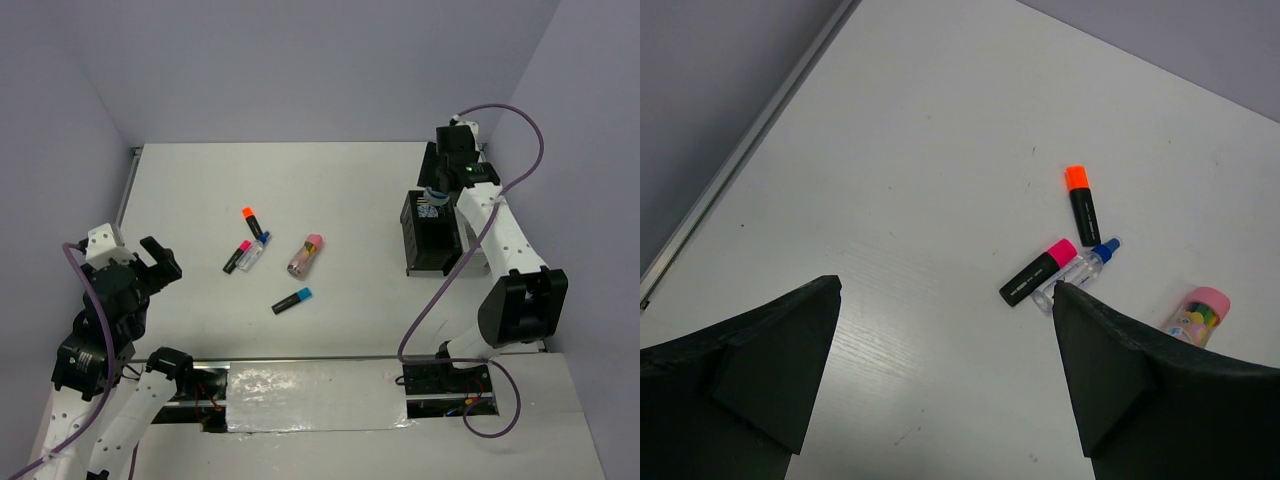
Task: Sort the stationery into containers
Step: Place the stationery in the storage box.
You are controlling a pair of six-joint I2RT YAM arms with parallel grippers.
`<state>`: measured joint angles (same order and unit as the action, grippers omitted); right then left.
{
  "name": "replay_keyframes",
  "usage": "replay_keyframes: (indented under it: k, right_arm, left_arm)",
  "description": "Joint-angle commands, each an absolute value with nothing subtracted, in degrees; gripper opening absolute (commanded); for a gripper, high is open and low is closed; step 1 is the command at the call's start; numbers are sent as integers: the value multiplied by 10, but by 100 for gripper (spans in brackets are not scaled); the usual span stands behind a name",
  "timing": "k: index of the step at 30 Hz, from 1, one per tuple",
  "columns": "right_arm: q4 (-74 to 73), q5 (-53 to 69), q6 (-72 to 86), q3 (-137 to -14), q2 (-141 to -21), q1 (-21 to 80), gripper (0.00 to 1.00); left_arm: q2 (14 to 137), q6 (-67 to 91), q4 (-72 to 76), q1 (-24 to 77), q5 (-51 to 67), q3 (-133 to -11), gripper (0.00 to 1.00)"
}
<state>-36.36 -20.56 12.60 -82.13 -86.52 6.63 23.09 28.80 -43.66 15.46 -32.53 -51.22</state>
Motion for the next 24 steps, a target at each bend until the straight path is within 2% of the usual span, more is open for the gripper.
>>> replay_keyframes:
  k: [1,24]
  right_arm:
    - [-313,-165,137,-823,-852,63,0]
    - [-300,-155,134,-751,-858,39,0]
  left_arm:
    - [229,279,-410,153,-322,-513,99]
    - [229,278,-408,153,-317,-512,99]
